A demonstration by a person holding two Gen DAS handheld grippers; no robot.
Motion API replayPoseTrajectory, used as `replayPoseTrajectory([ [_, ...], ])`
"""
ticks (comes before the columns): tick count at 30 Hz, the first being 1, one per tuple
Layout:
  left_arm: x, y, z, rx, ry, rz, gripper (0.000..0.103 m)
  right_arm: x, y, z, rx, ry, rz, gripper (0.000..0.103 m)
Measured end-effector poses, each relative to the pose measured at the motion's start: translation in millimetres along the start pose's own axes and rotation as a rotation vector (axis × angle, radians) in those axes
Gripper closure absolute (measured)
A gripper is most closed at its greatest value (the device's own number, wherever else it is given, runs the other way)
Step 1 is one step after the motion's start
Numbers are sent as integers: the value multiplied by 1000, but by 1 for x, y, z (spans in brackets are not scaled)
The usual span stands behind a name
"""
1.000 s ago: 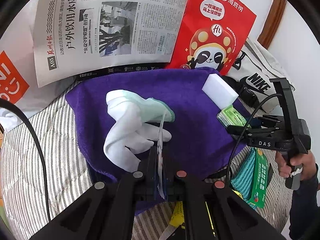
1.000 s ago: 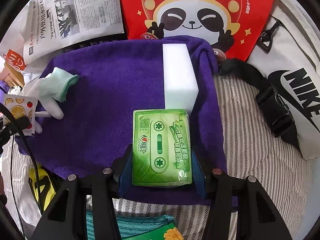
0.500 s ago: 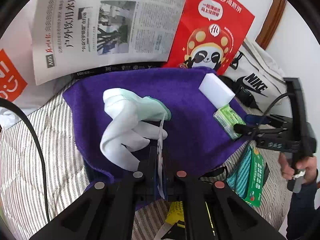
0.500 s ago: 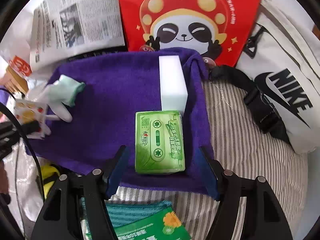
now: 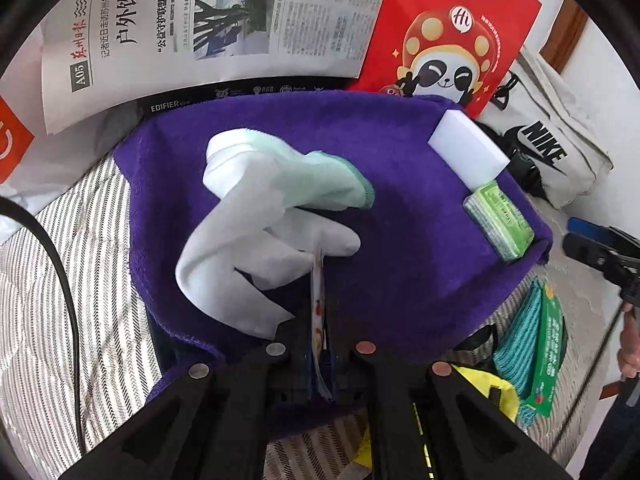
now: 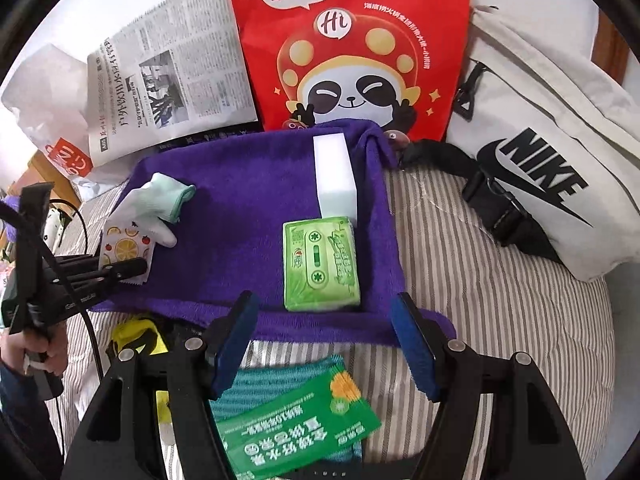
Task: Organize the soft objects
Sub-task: 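Lower the snack packet onto the towel beside the glove and open the left gripper, then withdraw both grippers from the towel toward the remaining items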
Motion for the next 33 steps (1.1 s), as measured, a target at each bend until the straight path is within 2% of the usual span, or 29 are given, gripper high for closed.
replayPoseTrajectory([
  [5, 2, -1, -1, -15, 4, -6, 93, -4, -11, 2, 2, -3, -11, 35],
  [11, -2, -4, 1, -20, 7, -25, 70, -18, -28, 7, 16, 6, -8, 35],
  [13, -4, -5, 3, -13, 39, -36, 57, -22, -32, 7, 22, 17, -9, 35],
  [14, -6, -5, 4, -11, 72, -39, 56, -25, -35, 7, 25, 22, -6, 35],
  [16, -12, -7, 3, -16, 105, -39, 55, -30, -40, 6, 20, 26, -6, 35],
  [19, -23, -9, 1, -25, 82, -46, 55, -36, -47, 4, 12, 20, -4, 35],
  [23, -39, -16, 2, -28, 117, -30, 49, -49, -56, 4, 10, 15, 8, 34],
  [28, -57, -30, 2, -37, 140, -17, 49, -52, -70, 5, 9, 11, -11, 34],
  [33, -72, -47, 6, -38, 165, -1, 49, -47, -91, 2, 33, 53, -40, 33],
])
Point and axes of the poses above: each gripper's, at about its wrist camera, not at the fingertips, and x roughly the way its jaws point, z to its right, y to its top, the point moved 1 cm from there along x, roughly the way its jaws point, and after that the axes turned 2 degrees about x, right-handed, at the moved point
